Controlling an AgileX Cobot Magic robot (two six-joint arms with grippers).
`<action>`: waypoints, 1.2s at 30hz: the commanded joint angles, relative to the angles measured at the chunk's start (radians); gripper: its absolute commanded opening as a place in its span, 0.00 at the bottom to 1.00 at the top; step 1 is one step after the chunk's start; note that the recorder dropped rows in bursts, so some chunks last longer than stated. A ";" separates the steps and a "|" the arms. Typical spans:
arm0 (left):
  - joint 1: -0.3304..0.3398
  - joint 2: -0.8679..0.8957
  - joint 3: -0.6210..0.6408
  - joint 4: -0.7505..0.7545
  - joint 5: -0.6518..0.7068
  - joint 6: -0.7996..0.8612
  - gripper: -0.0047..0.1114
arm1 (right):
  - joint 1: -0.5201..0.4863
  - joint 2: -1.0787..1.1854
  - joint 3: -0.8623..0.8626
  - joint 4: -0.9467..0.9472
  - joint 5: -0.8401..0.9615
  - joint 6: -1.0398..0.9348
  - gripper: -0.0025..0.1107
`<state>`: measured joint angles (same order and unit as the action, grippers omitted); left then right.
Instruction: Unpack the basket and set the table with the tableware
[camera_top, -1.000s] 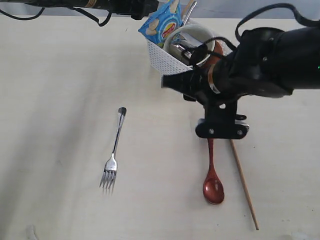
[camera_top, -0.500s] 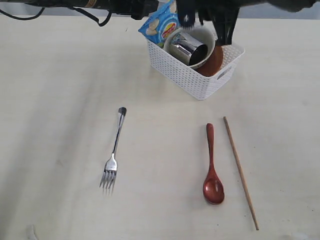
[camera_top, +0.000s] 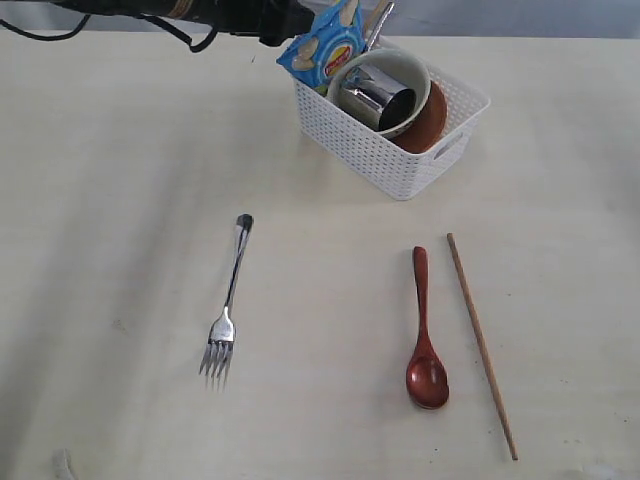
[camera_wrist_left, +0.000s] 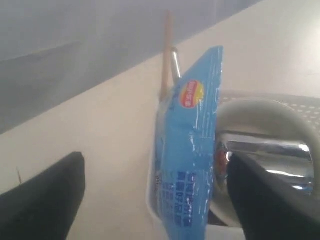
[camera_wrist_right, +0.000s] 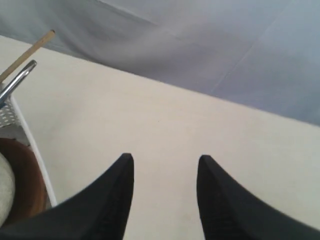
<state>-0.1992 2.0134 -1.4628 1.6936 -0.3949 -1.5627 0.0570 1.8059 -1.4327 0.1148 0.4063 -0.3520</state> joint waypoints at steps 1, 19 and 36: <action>0.039 -0.028 -0.044 0.051 0.002 -0.093 0.67 | -0.038 0.009 -0.014 0.153 0.084 -0.078 0.37; 0.073 0.148 -0.466 0.051 0.288 -0.137 0.64 | -0.040 0.013 0.098 0.155 0.071 -0.194 0.37; 0.070 0.187 -0.482 -0.417 0.996 0.695 0.61 | -0.044 0.013 0.098 0.157 0.069 -0.176 0.37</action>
<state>-0.1295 2.2030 -1.9105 1.4886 0.4319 -1.1356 0.0187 1.8229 -1.3386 0.2694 0.4852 -0.5220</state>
